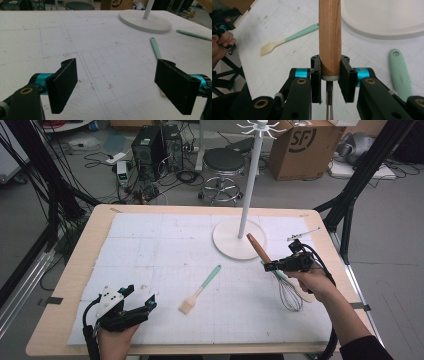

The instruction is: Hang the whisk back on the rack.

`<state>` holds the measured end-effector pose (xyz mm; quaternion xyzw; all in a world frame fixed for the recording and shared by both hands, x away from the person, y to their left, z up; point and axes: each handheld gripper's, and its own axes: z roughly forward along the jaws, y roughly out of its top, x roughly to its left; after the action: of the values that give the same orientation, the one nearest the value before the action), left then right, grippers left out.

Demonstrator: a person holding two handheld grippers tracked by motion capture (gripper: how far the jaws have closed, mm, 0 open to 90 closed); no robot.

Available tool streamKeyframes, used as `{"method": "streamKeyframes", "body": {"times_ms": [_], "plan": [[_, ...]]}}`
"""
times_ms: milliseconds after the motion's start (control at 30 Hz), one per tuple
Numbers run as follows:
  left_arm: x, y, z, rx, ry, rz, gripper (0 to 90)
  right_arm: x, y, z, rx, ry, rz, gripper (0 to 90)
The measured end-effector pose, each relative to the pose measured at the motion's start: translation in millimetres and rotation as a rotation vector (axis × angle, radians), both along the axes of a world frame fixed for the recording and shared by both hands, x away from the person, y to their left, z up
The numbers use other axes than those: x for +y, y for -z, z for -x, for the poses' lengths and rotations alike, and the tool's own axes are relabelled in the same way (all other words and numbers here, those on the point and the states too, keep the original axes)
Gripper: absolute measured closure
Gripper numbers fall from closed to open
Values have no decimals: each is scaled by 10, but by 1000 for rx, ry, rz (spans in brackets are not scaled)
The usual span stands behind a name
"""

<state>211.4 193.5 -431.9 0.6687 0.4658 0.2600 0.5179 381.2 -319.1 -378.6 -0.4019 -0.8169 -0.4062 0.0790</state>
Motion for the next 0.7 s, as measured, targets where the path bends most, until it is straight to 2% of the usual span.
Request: {"method": "streamKeyframes", "body": {"times_ms": [400, 567, 633, 700], "plan": [[1, -4, 2, -3, 2, 2, 192, 82, -8, 15, 1, 8, -65, 744], [0, -6, 3, -4, 4, 4, 193, 96, 58, 48, -6, 50, -167, 744], [-1, -7, 4, -5, 4, 3, 192, 114, 59, 67, -24, 71, -189, 744], [0, -10, 4, -6, 5, 4, 193, 137, 39, 100, -62, 93, -236, 744]]}}
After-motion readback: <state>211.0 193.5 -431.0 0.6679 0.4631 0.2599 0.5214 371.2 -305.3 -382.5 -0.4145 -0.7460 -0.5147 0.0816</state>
